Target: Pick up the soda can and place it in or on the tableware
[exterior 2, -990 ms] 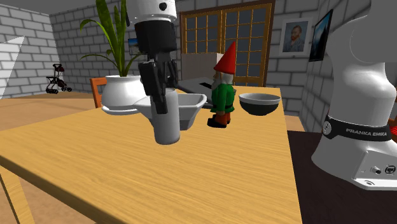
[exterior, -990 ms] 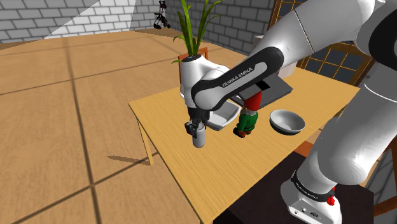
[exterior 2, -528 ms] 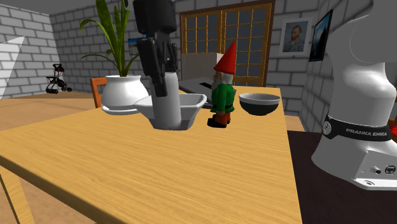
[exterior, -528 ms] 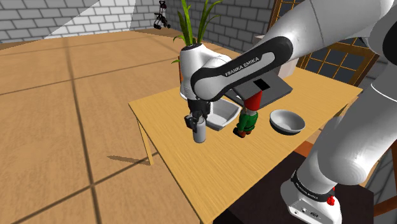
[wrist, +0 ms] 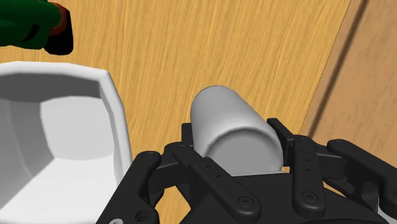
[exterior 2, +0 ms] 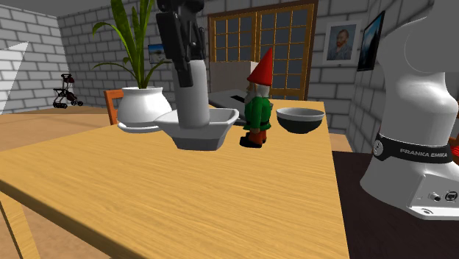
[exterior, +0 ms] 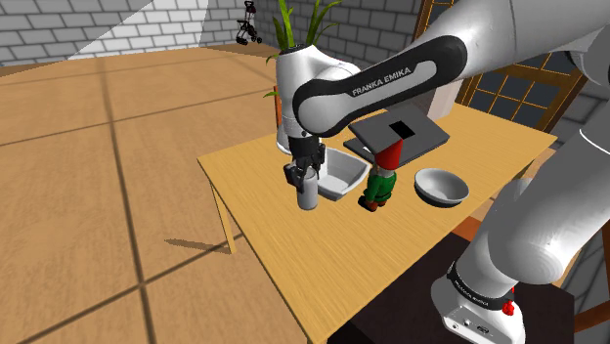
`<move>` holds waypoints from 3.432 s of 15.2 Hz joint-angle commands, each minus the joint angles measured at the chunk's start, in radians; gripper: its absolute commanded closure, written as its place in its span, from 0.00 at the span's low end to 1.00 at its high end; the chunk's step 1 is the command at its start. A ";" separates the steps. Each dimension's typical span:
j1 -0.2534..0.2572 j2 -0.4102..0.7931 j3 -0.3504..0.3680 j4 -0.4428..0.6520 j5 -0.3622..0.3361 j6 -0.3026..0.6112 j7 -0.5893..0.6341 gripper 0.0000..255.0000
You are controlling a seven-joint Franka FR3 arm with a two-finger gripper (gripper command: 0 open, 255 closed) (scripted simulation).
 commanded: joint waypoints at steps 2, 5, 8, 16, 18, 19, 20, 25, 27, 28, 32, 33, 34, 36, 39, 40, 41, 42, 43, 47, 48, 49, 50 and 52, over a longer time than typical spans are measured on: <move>0.000 -0.009 -0.001 0.034 0.002 -0.043 -0.003 1.00; 0.000 -0.021 -0.003 0.063 0.005 -0.083 -0.006 1.00; -0.012 -0.028 -0.018 0.080 0.001 -0.107 -0.032 1.00; -0.101 -0.005 -0.131 0.127 -0.040 -0.124 -0.217 1.00; -0.122 0.010 -0.158 0.150 -0.049 -0.129 -0.262 1.00; -0.133 0.020 -0.171 0.163 -0.054 -0.132 -0.284 1.00; -0.144 0.030 -0.184 0.177 -0.058 -0.135 -0.306 1.00; -0.197 0.094 -0.245 0.266 -0.073 -0.151 -0.416 1.00; -0.206 0.109 -0.254 0.273 -0.075 -0.142 -0.434 1.00; -0.206 0.112 -0.255 0.262 -0.075 -0.129 -0.433 1.00; -0.206 0.123 -0.255 0.221 -0.076 -0.076 -0.429 1.00; -0.206 0.126 -0.255 0.212 -0.077 -0.063 -0.428 1.00; -0.207 0.130 -0.255 0.202 -0.077 -0.050 -0.428 1.00; -0.207 0.138 -0.255 0.184 -0.078 -0.024 -0.426 1.00; -0.207 0.151 -0.256 0.158 -0.079 0.015 -0.423 1.00; -0.207 0.156 -0.256 0.150 -0.080 0.027 -0.422 1.00; -0.207 0.161 -0.256 0.142 -0.080 0.040 -0.421 1.00; -0.207 0.166 -0.256 0.134 -0.081 0.053 -0.420 1.00; -0.208 0.172 -0.256 0.127 -0.081 0.066 -0.419 1.00; -0.208 0.177 -0.256 0.119 -0.082 0.079 -0.418 1.00; -0.208 0.177 -0.256 0.119 -0.082 0.079 -0.418 1.00; -0.208 0.177 -0.256 0.119 -0.082 0.079 -0.418 1.00; -0.208 0.177 -0.256 0.119 -0.082 0.079 -0.418 1.00; -0.208 0.177 -0.256 0.119 -0.082 0.079 -0.418 1.00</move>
